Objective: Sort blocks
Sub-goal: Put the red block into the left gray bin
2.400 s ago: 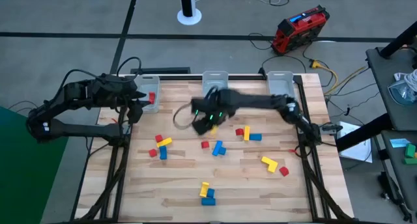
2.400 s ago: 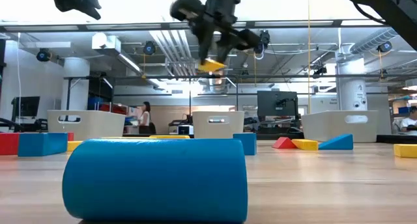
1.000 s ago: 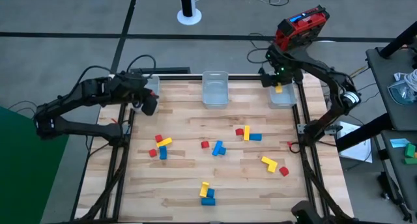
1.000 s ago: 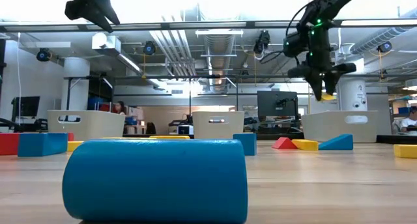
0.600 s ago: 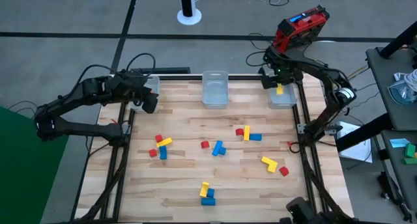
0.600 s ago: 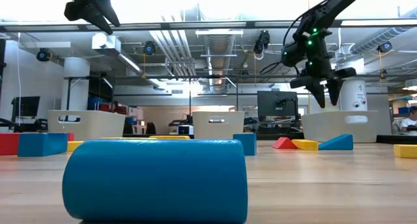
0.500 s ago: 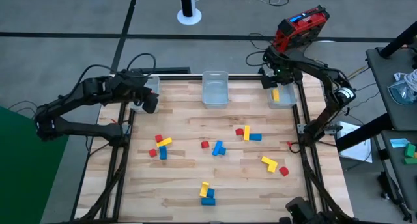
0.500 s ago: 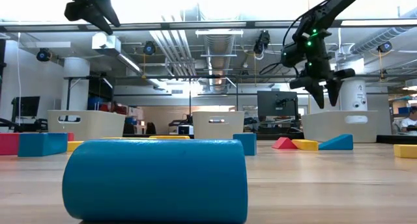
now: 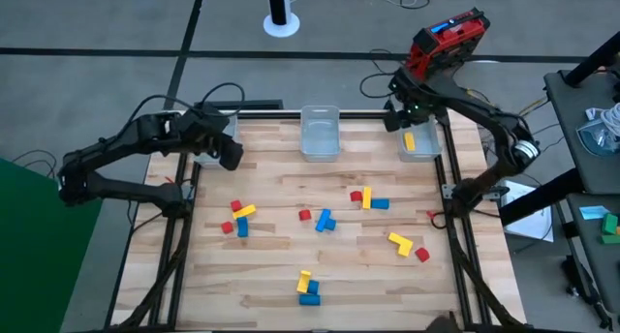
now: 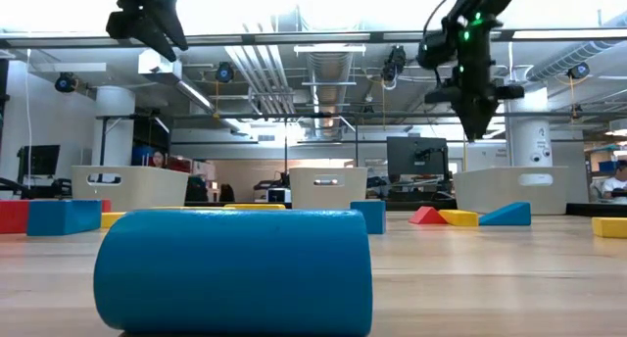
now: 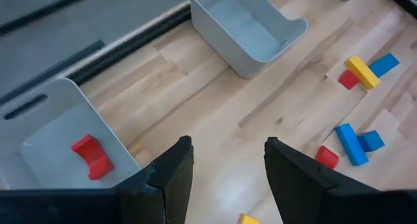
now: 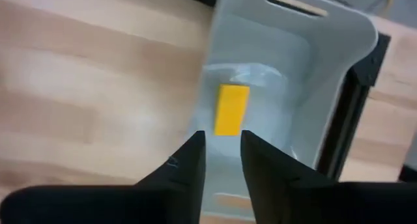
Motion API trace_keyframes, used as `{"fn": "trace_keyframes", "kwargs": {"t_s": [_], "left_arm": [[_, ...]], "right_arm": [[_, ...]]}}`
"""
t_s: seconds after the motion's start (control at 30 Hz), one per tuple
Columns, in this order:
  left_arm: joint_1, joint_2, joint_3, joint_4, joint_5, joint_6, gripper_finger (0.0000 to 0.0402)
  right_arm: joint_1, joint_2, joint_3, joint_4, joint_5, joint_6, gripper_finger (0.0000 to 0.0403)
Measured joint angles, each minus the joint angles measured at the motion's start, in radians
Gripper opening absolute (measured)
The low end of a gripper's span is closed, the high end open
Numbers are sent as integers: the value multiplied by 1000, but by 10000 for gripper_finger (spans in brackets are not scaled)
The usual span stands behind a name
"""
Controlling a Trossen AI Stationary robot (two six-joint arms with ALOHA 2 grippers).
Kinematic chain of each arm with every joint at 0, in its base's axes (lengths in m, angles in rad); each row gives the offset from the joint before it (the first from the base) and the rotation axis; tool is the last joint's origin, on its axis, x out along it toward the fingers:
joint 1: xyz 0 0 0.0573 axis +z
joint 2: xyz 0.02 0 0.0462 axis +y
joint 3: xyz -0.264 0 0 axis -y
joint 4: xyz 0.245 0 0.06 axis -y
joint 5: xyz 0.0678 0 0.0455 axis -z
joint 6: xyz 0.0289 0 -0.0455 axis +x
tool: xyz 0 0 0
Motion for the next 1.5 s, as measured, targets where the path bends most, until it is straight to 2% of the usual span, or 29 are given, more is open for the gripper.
{"fn": "trace_keyframes", "kwargs": {"t_s": [0.13, 0.3, 0.57, 0.8, 1.07, 1.17, 1.27, 1.4, 1.5], "left_arm": [[0, 44, 0, 29, 27, -41, 166], [-12, 108, 0, 129, 130, -68, 166], [-141, 237, 0, 211, 153, -54, 166], [-263, 367, 0, 269, 141, 89, 166], [-286, 487, -1, 382, 140, 336, 166], [-288, 504, -52, 514, 172, 393, 166], [-302, 489, -168, 734, 194, 393, 166], [-328, 485, -310, 956, 165, 368, 166], [-348, 500, -383, 1060, 131, 375, 166]], "right_arm": [[89, -61, 0, 25, -3, 33, 45], [157, -115, 2, 62, -3, 43, 14], [169, -170, 5, 79, -2, 20, 12], [173, -198, 5, 79, -44, 32, 13], [238, -239, 5, 78, -45, 163, 13], [277, -249, 5, 78, -45, 211, 13], [322, -254, 5, 77, -45, 255, 13], [376, -255, 5, 77, -41, 305, 13], [408, -250, 4, 77, -19, 336, 13]]}}
